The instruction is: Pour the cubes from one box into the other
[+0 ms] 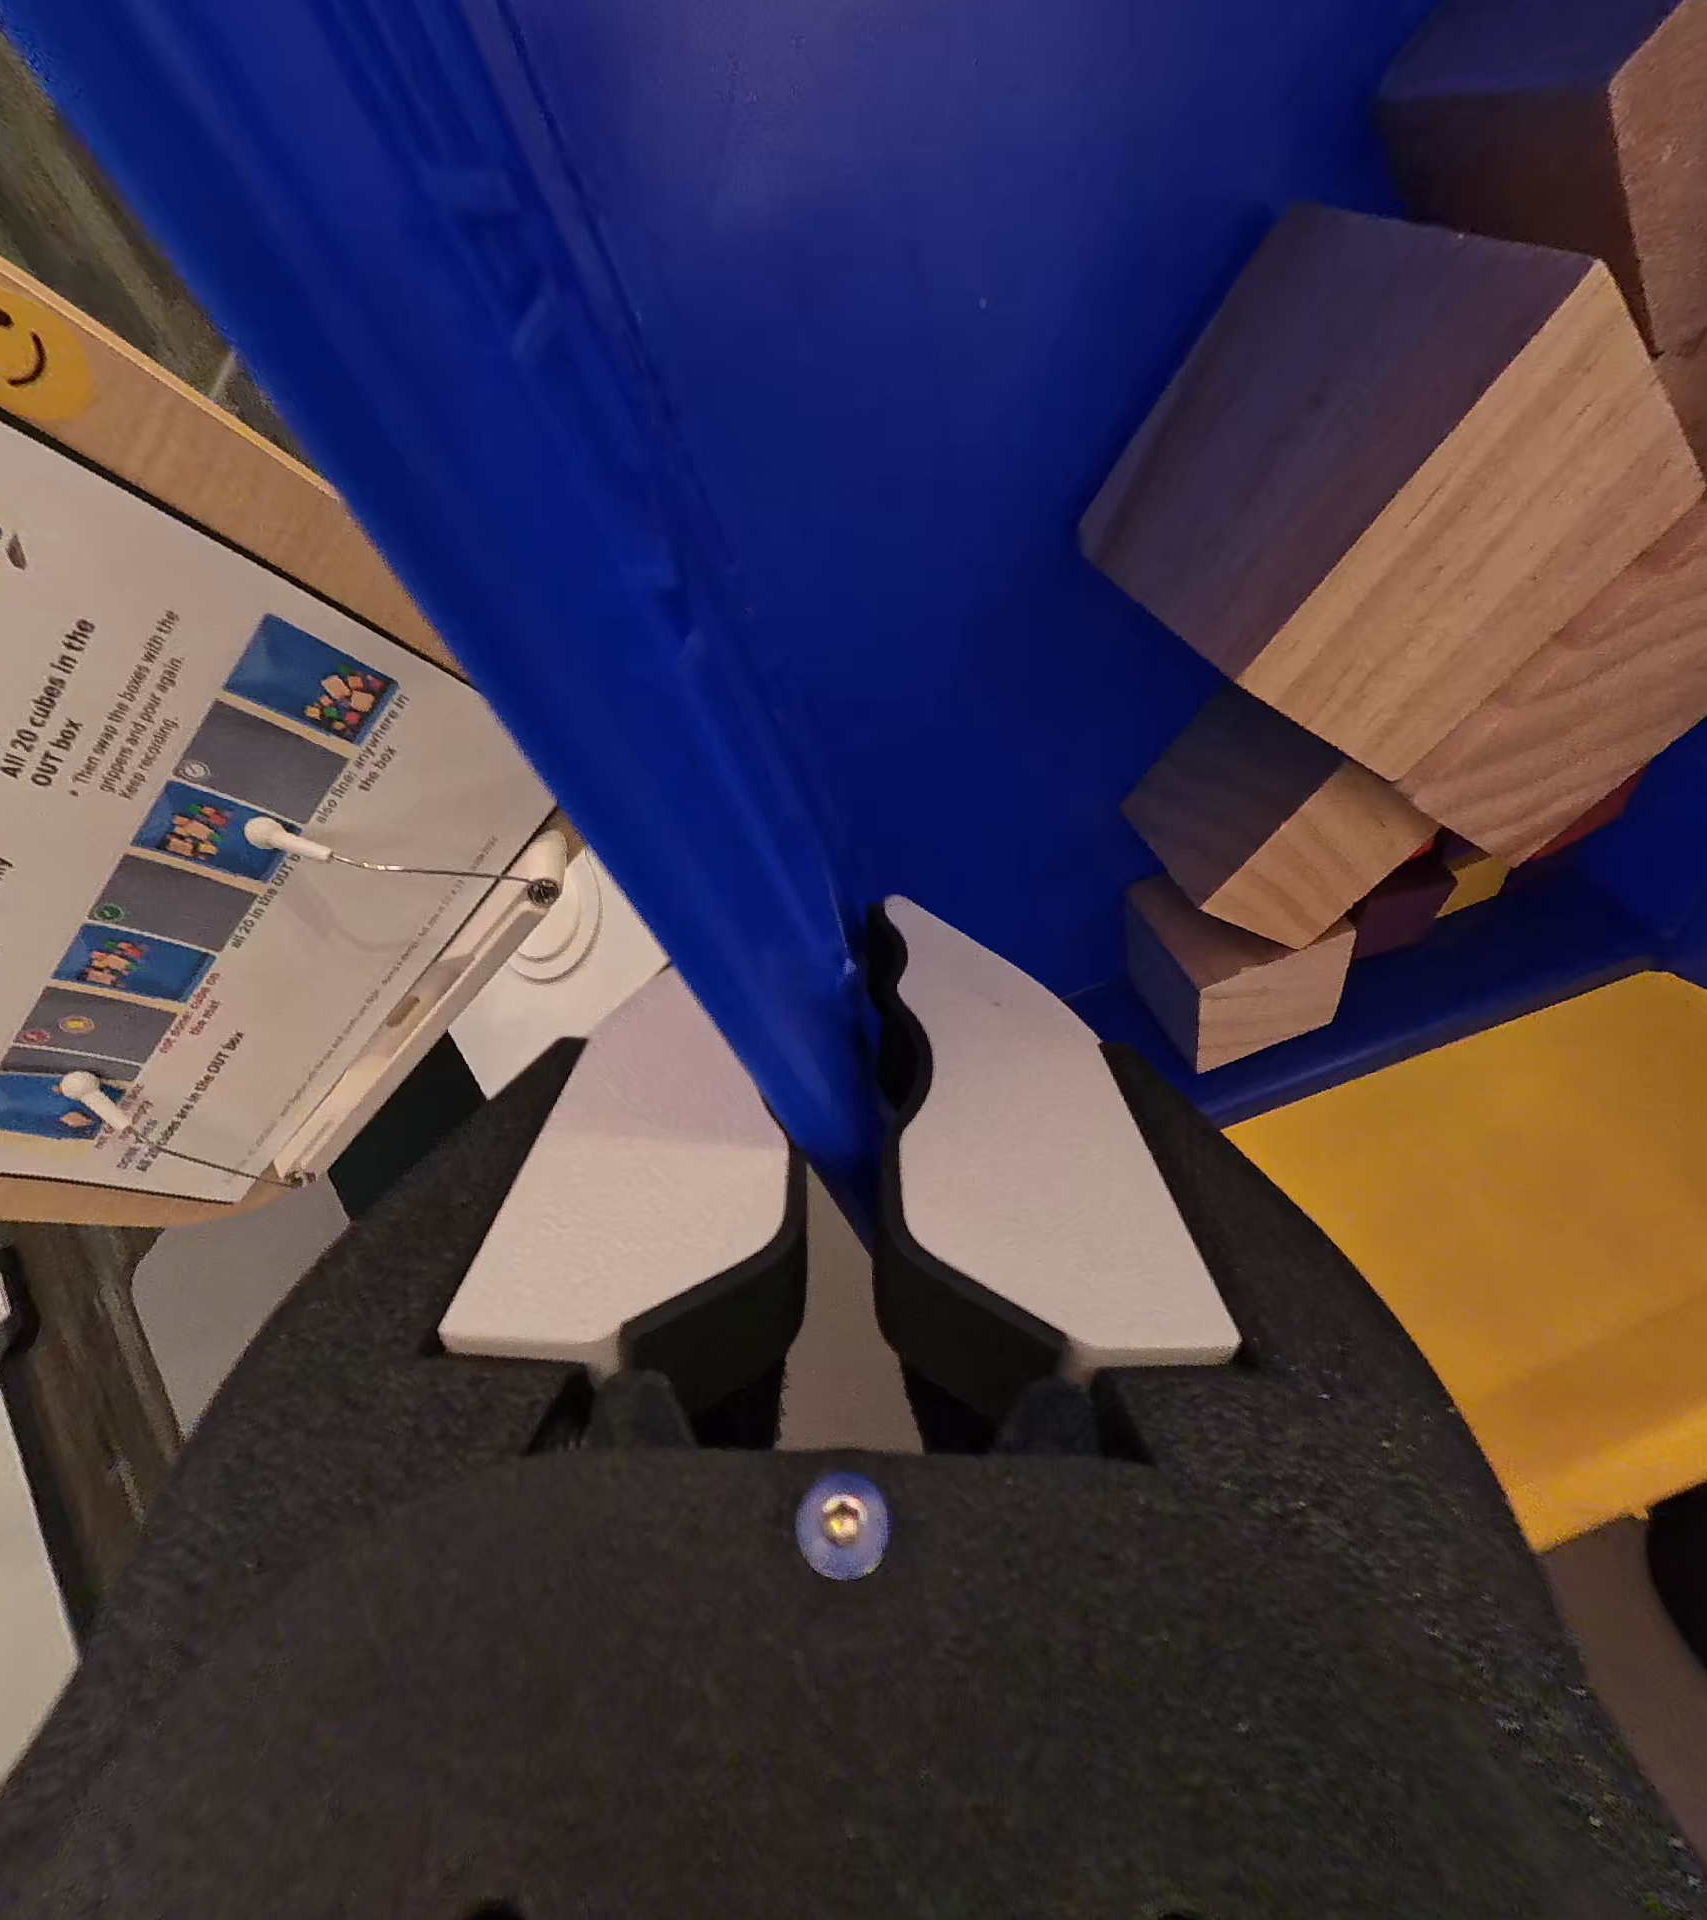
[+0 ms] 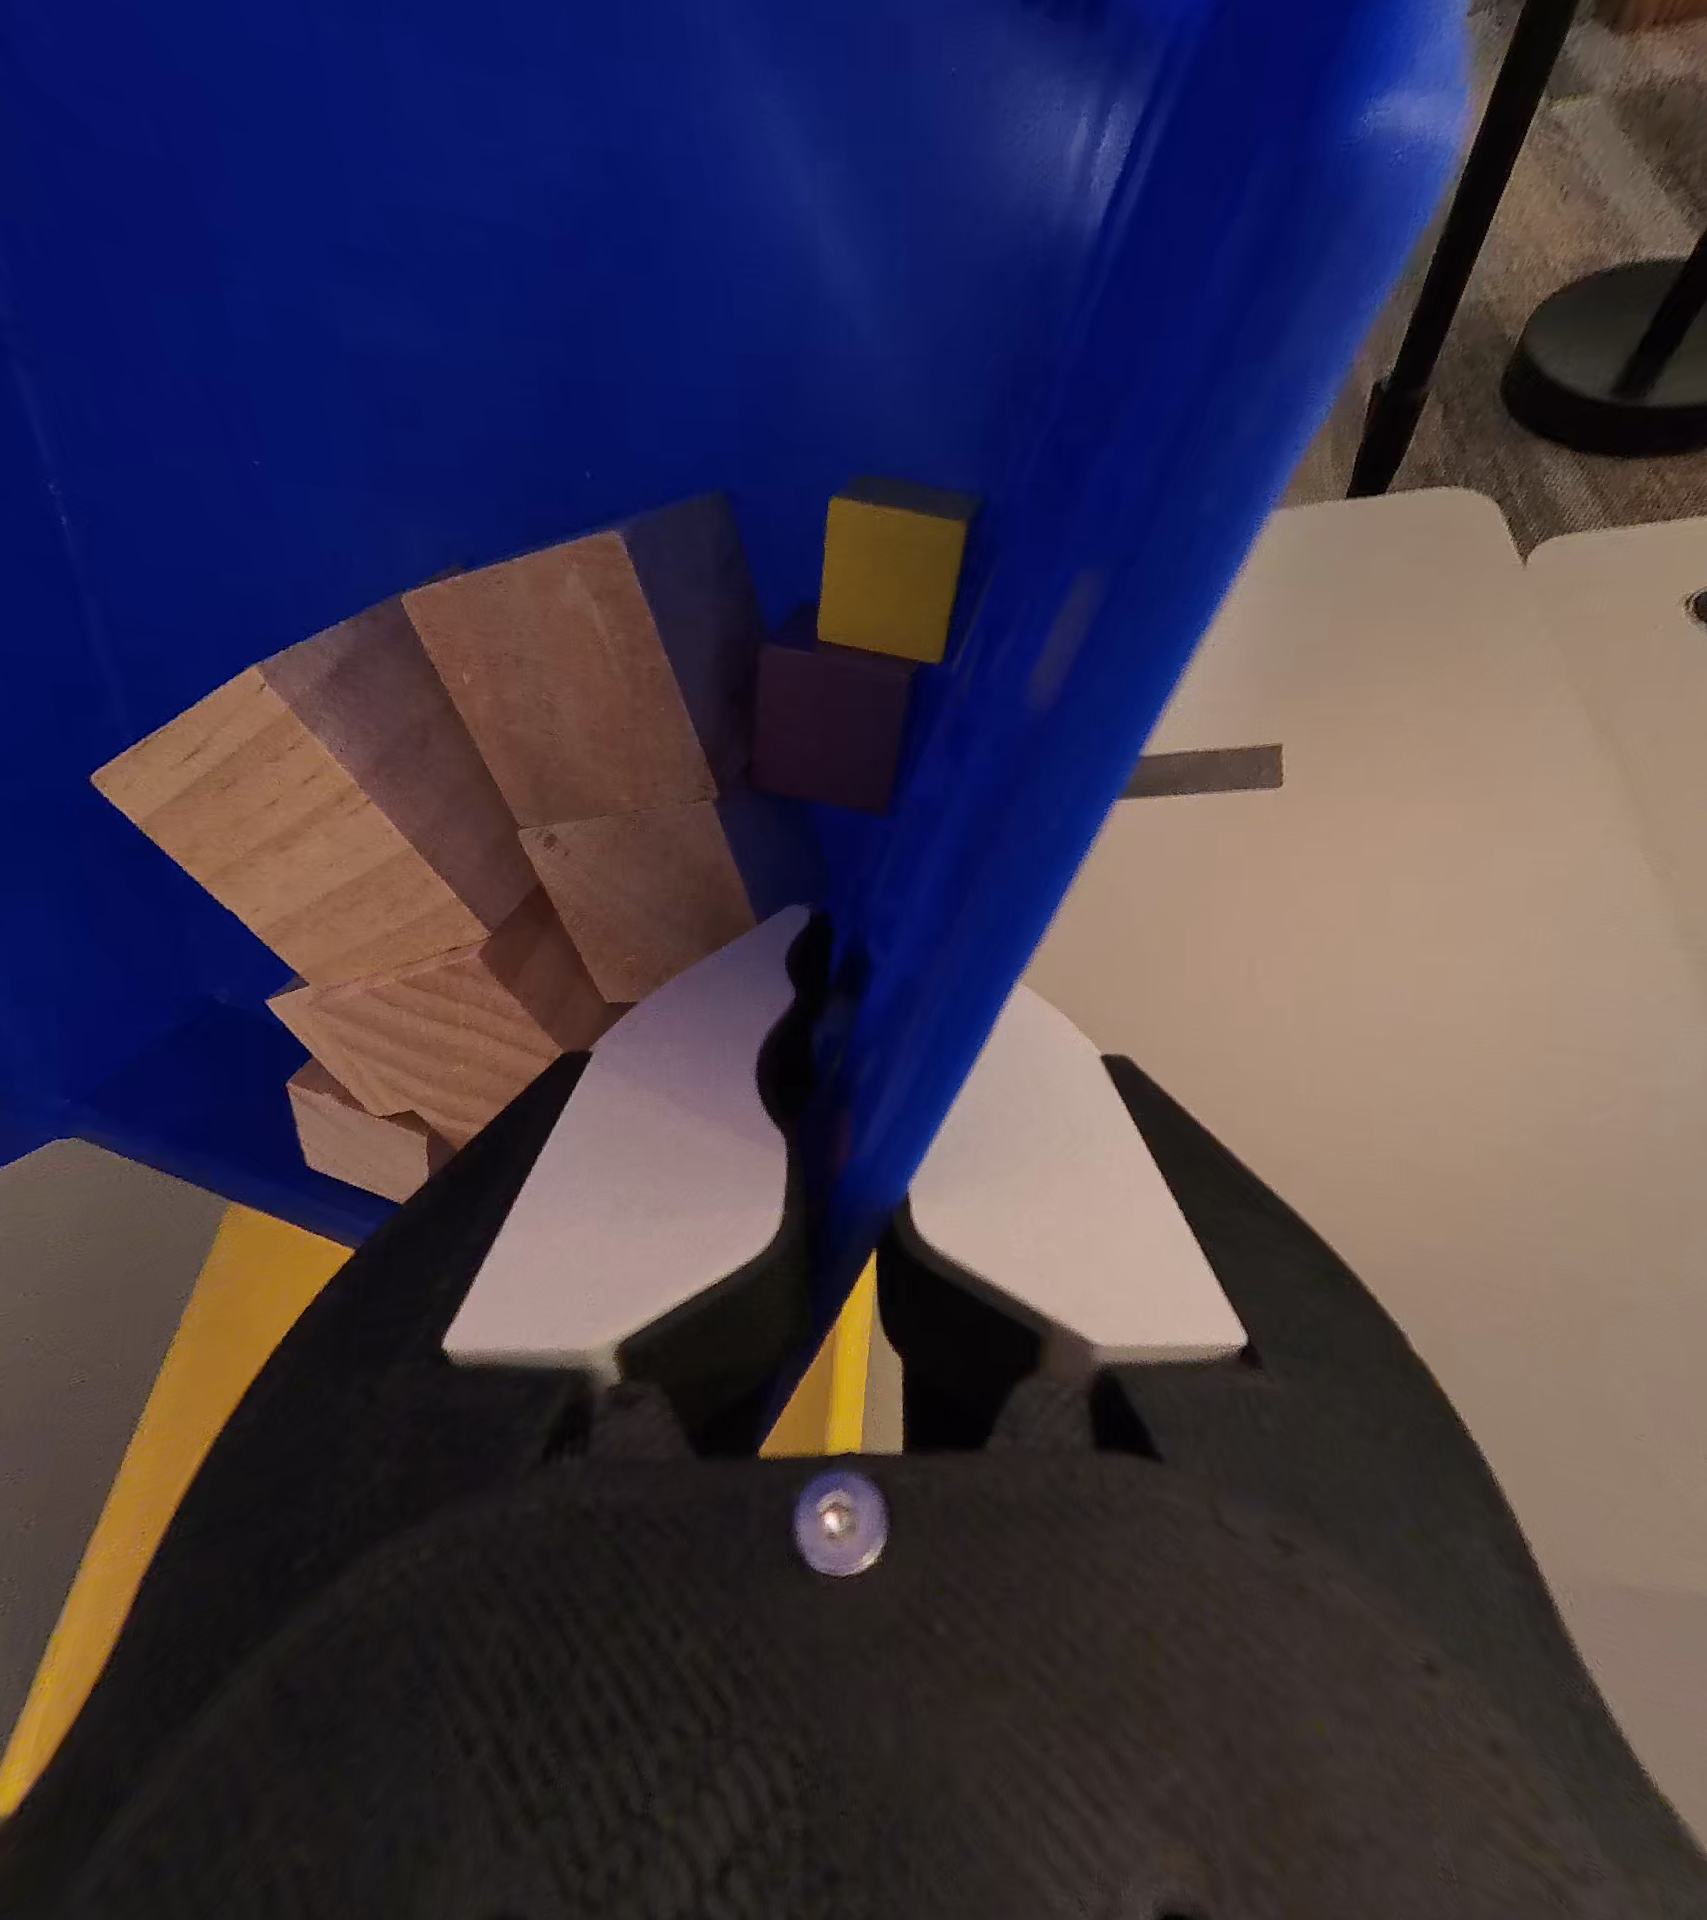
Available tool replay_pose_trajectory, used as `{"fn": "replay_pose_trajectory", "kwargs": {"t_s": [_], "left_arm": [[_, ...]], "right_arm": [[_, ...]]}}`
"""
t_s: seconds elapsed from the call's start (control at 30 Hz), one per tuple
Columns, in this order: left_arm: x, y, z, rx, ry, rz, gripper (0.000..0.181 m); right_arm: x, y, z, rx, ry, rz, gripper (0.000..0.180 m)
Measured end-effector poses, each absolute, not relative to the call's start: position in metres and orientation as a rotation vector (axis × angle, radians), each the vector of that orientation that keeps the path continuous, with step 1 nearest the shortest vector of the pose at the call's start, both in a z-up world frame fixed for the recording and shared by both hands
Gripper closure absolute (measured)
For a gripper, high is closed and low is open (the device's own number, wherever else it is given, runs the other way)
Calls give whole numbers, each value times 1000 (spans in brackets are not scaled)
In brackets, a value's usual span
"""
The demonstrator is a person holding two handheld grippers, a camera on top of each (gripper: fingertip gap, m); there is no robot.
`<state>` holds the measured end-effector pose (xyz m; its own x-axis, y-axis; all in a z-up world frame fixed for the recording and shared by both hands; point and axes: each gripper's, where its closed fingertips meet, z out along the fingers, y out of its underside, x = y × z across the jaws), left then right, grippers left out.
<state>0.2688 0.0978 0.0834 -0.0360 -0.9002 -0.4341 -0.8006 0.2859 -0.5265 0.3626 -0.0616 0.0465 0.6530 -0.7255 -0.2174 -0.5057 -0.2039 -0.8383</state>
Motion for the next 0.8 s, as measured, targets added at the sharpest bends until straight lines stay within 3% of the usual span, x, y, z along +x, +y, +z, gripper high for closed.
{"fn": "replay_pose_trajectory", "kwargs": {"t_s": [0.8], "left_arm": [[259, 127, 81, -1430, 1668, -368, 173]], "right_arm": [[359, -33, 68, -1807, 812, -460, 173]]}}
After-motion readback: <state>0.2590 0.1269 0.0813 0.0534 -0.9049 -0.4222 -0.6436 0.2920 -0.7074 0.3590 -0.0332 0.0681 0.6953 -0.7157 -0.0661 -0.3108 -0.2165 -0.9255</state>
